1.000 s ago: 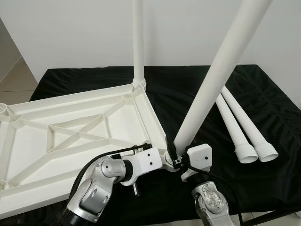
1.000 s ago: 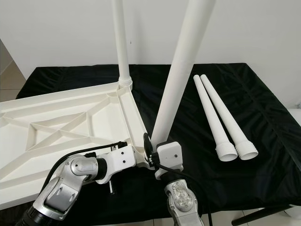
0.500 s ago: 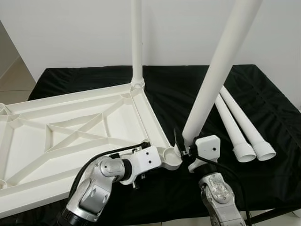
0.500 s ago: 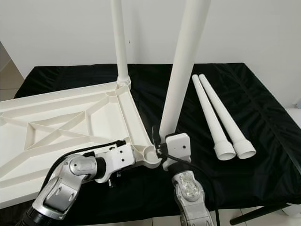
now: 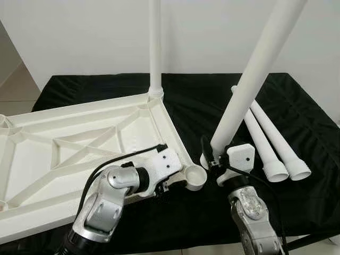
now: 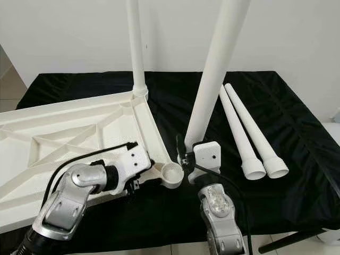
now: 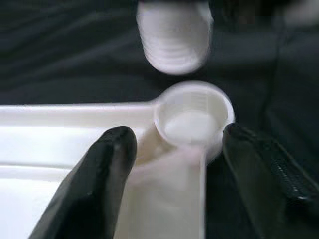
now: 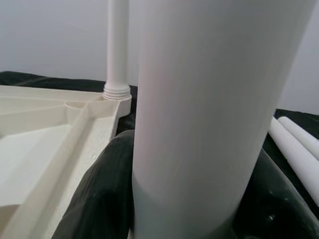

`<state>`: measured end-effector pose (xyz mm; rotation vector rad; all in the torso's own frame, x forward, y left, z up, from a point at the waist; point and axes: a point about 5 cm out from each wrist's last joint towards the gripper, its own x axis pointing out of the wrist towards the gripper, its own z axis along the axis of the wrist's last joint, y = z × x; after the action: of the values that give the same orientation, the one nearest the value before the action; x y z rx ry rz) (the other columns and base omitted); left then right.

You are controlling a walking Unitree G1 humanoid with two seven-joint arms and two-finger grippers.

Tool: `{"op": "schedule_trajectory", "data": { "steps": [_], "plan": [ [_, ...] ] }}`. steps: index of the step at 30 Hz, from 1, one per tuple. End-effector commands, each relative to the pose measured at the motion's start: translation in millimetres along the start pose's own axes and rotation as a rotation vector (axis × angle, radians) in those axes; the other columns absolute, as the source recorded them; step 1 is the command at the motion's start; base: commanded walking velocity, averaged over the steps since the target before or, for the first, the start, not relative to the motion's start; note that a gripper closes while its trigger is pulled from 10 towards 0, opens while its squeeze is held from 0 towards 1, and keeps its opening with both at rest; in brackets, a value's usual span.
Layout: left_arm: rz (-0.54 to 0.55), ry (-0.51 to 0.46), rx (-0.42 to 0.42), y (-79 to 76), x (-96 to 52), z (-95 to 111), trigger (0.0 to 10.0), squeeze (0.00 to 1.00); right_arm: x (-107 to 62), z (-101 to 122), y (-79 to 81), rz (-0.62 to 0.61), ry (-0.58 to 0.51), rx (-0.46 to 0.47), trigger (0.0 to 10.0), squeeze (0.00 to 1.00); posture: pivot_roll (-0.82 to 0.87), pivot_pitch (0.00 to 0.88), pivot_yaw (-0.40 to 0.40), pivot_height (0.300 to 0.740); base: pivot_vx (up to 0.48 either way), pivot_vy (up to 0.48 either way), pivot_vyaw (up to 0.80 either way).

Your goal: Building children table

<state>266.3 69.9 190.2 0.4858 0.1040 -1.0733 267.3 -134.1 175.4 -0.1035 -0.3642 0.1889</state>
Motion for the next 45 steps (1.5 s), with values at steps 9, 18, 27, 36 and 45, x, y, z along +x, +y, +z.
{"op": "schedule_trajectory", "data": {
  "steps": [9,18,27,36,45],
  "plan": [
    [0.054,-0.142,-0.106,15.9,-5.0,20.9,10.0,0.0,5.6,-8.9,-12.6,-0.004,0.024,-0.028,10.0,0.0,-0.12,0.084,0.021,0.74,0.0,0.0,0.0],
    [0.119,-0.214,-0.193,33.0,2.9,27.6,10.0,0.0,16.0,-11.2,-23.1,0.044,0.025,-0.029,10.0,0.0,-0.11,0.078,0.022,0.74,0.0,0.0,0.0],
    [0.152,-0.315,-0.286,49.7,6.8,45.5,10.0,0.0,23.3,-10.9,-23.2,0.148,0.022,-0.008,10.0,0.0,-0.11,0.075,0.019,0.74,0.0,0.0,0.0],
    [0.021,-0.495,-0.318,53.4,11.9,85.0,10.0,0.0,31.5,-11.3,-14.9,0.297,0.025,0.004,10.0,0.0,-0.11,0.058,0.017,0.74,0.0,0.0,0.0],
    [-0.113,-0.546,-0.3,39.8,14.7,96.6,10.0,0.0,36.3,-12.3,-17.9,0.321,0.02,-0.003,10.0,0.0,-0.11,0.041,0.016,0.74,0.0,0.0,0.0]
  ]
}}
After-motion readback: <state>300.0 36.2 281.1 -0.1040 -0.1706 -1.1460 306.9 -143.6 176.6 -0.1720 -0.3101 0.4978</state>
